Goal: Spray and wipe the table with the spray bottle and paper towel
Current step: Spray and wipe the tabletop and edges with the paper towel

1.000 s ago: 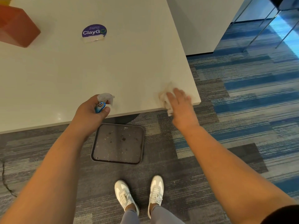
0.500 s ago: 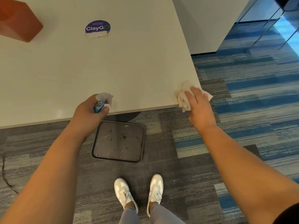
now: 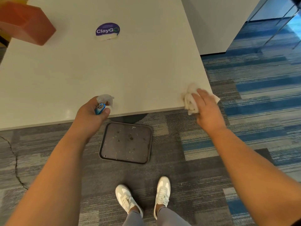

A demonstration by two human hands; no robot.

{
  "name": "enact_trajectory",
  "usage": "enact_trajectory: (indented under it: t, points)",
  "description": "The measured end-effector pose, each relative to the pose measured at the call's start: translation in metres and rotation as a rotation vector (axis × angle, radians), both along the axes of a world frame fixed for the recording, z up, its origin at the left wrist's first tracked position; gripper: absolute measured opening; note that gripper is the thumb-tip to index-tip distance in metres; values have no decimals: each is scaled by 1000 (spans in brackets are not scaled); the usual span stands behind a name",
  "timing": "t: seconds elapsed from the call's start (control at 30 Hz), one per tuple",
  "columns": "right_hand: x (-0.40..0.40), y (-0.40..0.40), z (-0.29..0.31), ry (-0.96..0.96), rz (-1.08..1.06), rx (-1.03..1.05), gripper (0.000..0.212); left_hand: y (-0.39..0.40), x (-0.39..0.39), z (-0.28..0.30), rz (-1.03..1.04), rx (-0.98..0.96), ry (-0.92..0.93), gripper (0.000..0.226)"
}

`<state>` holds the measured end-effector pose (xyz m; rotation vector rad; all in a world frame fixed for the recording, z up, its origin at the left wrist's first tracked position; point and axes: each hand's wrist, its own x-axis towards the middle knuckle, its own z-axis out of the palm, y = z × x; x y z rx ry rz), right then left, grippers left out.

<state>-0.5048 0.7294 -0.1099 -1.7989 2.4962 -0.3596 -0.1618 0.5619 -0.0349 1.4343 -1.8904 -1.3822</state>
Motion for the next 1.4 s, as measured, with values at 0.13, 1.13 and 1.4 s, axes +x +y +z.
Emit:
enact_trajectory:
  t: [0.13,1.13,1.4]
  points:
    - [25,-14,-2,15,17,1,83,-3,23,-1,35,4,12,34]
    - [216,-116,20,-340,32,-214,51,-66,155,-4,2,54,19,31]
    - [186,-119,11,-207,80,113,72,-66,155,-7,12,65,44,30]
